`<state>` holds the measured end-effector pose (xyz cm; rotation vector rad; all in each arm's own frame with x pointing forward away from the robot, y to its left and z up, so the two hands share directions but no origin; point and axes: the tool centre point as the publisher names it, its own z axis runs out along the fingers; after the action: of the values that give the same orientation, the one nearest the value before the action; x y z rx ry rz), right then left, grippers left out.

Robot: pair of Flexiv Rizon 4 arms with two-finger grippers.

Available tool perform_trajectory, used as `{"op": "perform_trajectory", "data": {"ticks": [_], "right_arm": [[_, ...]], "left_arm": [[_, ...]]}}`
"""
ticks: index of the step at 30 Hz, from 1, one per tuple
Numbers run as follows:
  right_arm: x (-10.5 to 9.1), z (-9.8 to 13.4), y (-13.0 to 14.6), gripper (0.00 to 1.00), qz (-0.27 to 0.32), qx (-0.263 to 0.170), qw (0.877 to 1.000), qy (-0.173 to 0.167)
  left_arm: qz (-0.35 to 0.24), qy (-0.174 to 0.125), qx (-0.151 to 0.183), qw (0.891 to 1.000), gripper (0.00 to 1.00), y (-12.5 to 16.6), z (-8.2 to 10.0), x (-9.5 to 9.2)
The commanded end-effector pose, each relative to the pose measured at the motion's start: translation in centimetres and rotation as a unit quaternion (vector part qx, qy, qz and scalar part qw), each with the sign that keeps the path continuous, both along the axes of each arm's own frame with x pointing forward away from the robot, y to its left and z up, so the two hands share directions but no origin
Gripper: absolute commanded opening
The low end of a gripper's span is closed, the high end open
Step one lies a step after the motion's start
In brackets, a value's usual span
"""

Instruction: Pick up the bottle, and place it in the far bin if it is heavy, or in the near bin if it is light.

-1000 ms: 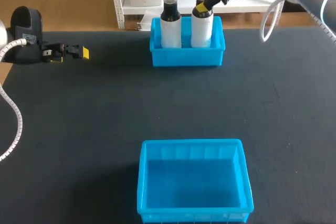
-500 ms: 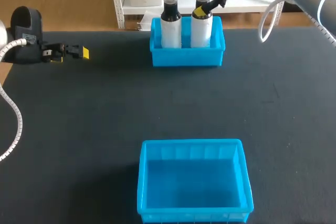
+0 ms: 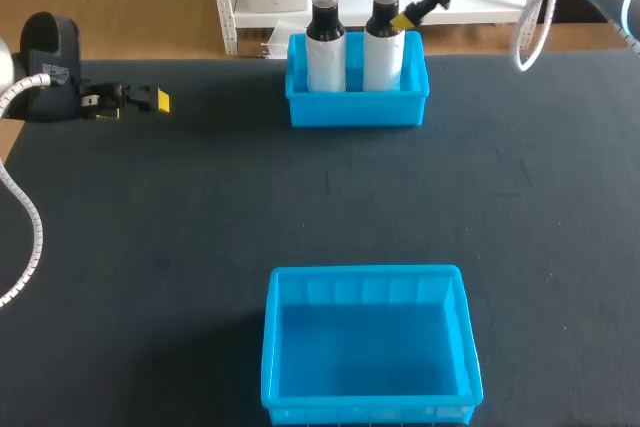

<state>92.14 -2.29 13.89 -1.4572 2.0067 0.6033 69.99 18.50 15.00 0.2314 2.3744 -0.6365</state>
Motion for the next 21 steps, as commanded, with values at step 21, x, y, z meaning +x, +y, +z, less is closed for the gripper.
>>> {"op": "perform_trajectory", "data": {"ticks": [21], "right_arm": [[-7.2, 3.2, -5.5, 1.0, 0.106, 0.015, 0.987, 0.12]], "left_arm": [[0.0, 0.0, 0.0, 1.0, 1.0, 0.0, 0.0, 0.0]]}}
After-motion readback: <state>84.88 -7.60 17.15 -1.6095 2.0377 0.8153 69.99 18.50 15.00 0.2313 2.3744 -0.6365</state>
